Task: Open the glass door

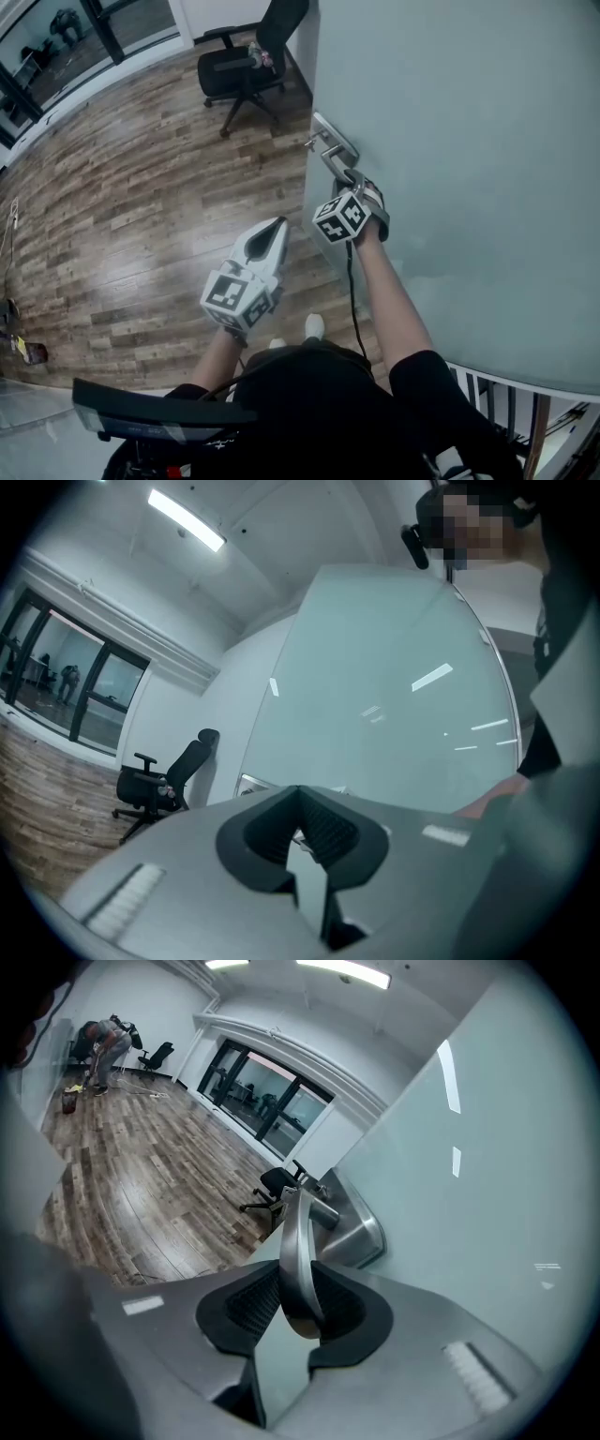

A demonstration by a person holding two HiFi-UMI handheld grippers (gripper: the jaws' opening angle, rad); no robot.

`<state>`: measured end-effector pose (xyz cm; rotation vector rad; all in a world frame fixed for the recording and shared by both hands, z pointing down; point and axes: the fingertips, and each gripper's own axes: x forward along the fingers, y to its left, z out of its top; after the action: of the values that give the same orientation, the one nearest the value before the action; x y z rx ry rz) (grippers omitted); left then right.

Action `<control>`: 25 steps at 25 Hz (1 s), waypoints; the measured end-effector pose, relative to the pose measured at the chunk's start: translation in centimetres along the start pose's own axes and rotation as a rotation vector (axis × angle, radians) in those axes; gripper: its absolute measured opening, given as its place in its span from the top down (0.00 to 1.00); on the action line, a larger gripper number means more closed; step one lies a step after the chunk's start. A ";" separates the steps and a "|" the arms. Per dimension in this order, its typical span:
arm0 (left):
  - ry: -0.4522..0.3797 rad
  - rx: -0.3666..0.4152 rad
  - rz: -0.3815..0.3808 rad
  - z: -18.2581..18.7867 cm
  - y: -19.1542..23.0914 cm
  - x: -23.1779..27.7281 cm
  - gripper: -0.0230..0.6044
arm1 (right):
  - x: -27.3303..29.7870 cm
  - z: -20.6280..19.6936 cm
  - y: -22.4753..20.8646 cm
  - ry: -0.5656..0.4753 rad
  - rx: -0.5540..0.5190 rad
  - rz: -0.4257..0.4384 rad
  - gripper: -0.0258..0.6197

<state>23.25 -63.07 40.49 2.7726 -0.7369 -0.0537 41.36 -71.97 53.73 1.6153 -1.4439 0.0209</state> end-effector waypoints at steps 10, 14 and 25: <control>0.007 -0.005 -0.029 0.2 -0.4 1.9 0.96 | 1.7 -2.4 -4.5 0.064 0.001 -0.039 0.83; 0.004 0.003 -0.045 -0.2 -0.5 2.0 0.96 | 2.1 -3.2 -5.7 0.092 -0.006 -0.069 0.84; 0.011 0.008 0.025 0.5 0.8 0.5 0.96 | 2.8 -4.3 -7.5 0.120 0.002 -0.135 0.82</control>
<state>23.22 -64.07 40.19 2.7684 -0.7706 -0.0312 50.40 -72.46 53.19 1.6816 -1.2420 0.0409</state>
